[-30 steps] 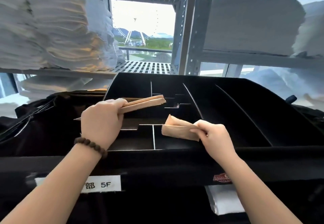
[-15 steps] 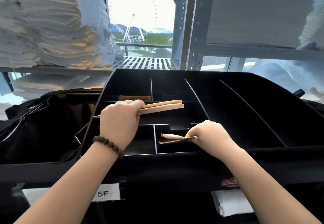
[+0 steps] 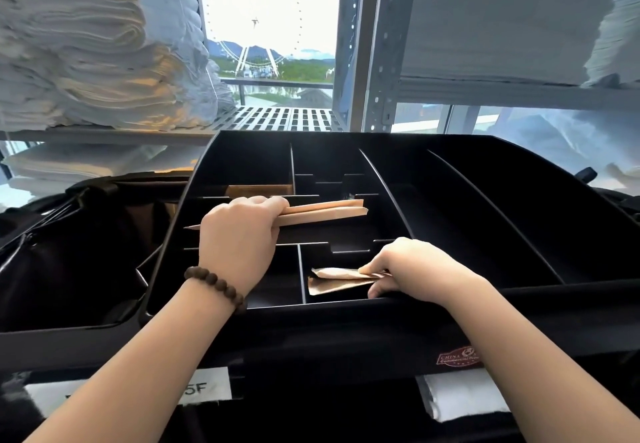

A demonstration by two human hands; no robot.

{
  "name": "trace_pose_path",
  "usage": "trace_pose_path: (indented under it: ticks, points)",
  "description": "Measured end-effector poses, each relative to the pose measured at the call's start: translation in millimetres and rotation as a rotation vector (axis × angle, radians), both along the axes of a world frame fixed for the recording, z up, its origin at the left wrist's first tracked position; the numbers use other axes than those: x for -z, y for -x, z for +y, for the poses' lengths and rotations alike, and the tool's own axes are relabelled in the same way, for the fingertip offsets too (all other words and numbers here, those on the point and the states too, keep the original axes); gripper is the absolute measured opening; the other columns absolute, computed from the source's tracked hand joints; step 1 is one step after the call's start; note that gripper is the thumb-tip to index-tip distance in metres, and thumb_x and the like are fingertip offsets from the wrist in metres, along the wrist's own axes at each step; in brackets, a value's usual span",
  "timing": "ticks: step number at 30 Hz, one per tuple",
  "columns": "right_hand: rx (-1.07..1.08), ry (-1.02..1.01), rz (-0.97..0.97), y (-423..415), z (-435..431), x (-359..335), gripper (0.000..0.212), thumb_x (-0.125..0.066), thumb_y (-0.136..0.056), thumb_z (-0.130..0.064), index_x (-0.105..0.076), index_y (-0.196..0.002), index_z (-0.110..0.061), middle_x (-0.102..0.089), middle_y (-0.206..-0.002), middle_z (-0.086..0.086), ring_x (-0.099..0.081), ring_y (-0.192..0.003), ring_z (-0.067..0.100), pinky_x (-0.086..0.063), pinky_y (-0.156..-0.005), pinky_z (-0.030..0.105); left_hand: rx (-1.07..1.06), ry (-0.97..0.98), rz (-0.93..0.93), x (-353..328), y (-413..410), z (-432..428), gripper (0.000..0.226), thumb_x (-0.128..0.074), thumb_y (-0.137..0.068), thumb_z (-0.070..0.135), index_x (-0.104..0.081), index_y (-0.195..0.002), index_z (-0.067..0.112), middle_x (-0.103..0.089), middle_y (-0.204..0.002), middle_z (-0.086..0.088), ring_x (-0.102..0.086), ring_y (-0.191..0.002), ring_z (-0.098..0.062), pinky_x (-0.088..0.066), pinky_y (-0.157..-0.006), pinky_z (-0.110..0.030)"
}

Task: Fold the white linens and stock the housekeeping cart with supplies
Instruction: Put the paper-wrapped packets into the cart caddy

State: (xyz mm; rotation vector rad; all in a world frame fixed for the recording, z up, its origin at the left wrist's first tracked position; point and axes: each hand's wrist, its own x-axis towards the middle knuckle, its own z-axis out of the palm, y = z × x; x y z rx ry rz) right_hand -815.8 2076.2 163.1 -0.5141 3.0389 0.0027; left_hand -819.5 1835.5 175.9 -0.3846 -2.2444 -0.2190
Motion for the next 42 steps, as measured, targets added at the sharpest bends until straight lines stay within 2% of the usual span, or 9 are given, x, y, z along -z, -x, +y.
trace_pose_path:
  ticks: [8, 13, 17, 23, 26, 28, 32, 39, 42]
  points:
    - [0.124, 0.326, 0.036, -23, 9, -42, 0.083, -0.064, -0.059, -0.071, -0.054, -0.132, -0.033, -0.058, -0.132, -0.011, -0.052, -0.124, 0.009, -0.041, -0.107, 0.033, 0.046, 0.064, 0.03, -2, 2, 0, 0.019, -0.076, -0.071, 0.003, -0.073, -0.085, 0.015, -0.068, -0.067, -0.002, -0.063, -0.058, -0.029, -0.048, -0.054, -0.033]
    - [-0.035, 0.415, 0.205, -44, -19, -64, 0.109, -0.058, -0.054, -0.08, -0.023, -0.148, -0.037, -0.032, -0.151, -0.018, -0.031, -0.138, 0.007, -0.029, -0.111, 0.03, 0.148, 0.128, 0.101, -2, 3, 6, 0.022, -0.081, -0.068, 0.002, -0.074, -0.085, 0.014, -0.071, -0.072, -0.003, -0.067, -0.064, -0.027, -0.055, -0.062, -0.037]
    - [-0.125, 0.218, 0.34, -38, -44, -50, 0.085, -0.064, -0.081, -0.055, -0.019, -0.15, -0.033, -0.036, -0.15, -0.014, -0.038, -0.135, 0.012, -0.039, -0.107, 0.033, 0.223, 0.188, 0.16, -1, 3, 12, 0.025, -0.083, -0.065, 0.006, -0.075, -0.087, 0.016, -0.072, -0.076, -0.001, -0.069, -0.069, -0.026, -0.055, -0.064, -0.037]
    - [-0.057, 0.032, 0.594, -25, -62, -26, 0.025, -0.05, -0.095, -0.024, -0.051, -0.121, -0.024, -0.066, -0.104, -0.006, -0.065, -0.085, 0.022, -0.034, -0.06, 0.028, 0.232, 0.226, 0.164, -2, 9, 15, 0.018, -0.082, -0.069, 0.009, -0.073, -0.083, 0.017, -0.071, -0.076, 0.003, -0.068, -0.071, -0.022, -0.055, -0.068, -0.036]
    - [-0.029, 0.086, 0.603, -20, -62, -24, 0.018, -0.049, -0.096, -0.024, -0.054, -0.112, -0.022, -0.067, -0.096, -0.004, -0.065, -0.08, 0.024, -0.037, -0.059, 0.029, 0.223, 0.209, 0.233, -8, 11, 15, 0.02, -0.082, -0.068, 0.008, -0.073, -0.083, 0.016, -0.073, -0.081, 0.001, -0.07, -0.082, -0.023, -0.05, -0.089, -0.043]
    - [0.01, 0.216, 0.581, -13, -57, -22, 0.02, -0.05, -0.095, -0.027, -0.057, -0.114, -0.023, -0.068, -0.093, -0.003, -0.064, -0.08, 0.024, -0.048, -0.066, 0.034, 0.2, 0.2, 0.24, -12, 12, 13, 0.032, -0.083, -0.069, 0.015, -0.073, -0.099, 0.016, -0.072, -0.106, -0.004, -0.064, -0.109, -0.026, -0.035, -0.106, -0.056]
    - [0.146, 0.908, 0.295, -4, -47, -24, 0.024, -0.062, -0.091, -0.031, -0.064, -0.113, -0.021, -0.067, -0.094, -0.009, -0.063, -0.086, 0.01, -0.055, -0.074, 0.028, 0.146, 0.062, 0.183, -19, 11, 6, 0.077, -0.085, -0.066, 0.025, -0.052, -0.136, 0.019, -0.034, -0.152, -0.013, -0.031, -0.14, -0.031, -0.022, -0.112, -0.06]
    - [0.153, 1.609, -0.173, -1, -50, -25, 0.043, -0.072, -0.081, -0.033, -0.057, -0.12, -0.024, -0.07, -0.108, 0.002, -0.067, -0.1, 0.025, -0.056, -0.085, 0.048, 0.318, -0.512, -0.276, -17, 17, 13, 0.092, -0.079, -0.075, 0.038, -0.024, -0.149, 0.028, -0.032, -0.153, 0.006, -0.039, -0.134, -0.011, -0.034, -0.106, -0.028]
    - [0.132, 1.694, -0.24, 1, -56, -24, 0.046, -0.072, -0.082, -0.031, -0.055, -0.123, -0.022, -0.07, -0.111, 0.005, -0.067, -0.102, 0.027, -0.054, -0.088, 0.052, 0.473, -0.869, -0.555, -25, 19, 17, 0.089, -0.078, -0.077, 0.033, -0.026, -0.148, 0.023, -0.051, -0.137, 0.004, -0.06, -0.107, 0.0, -0.052, -0.08, -0.019]
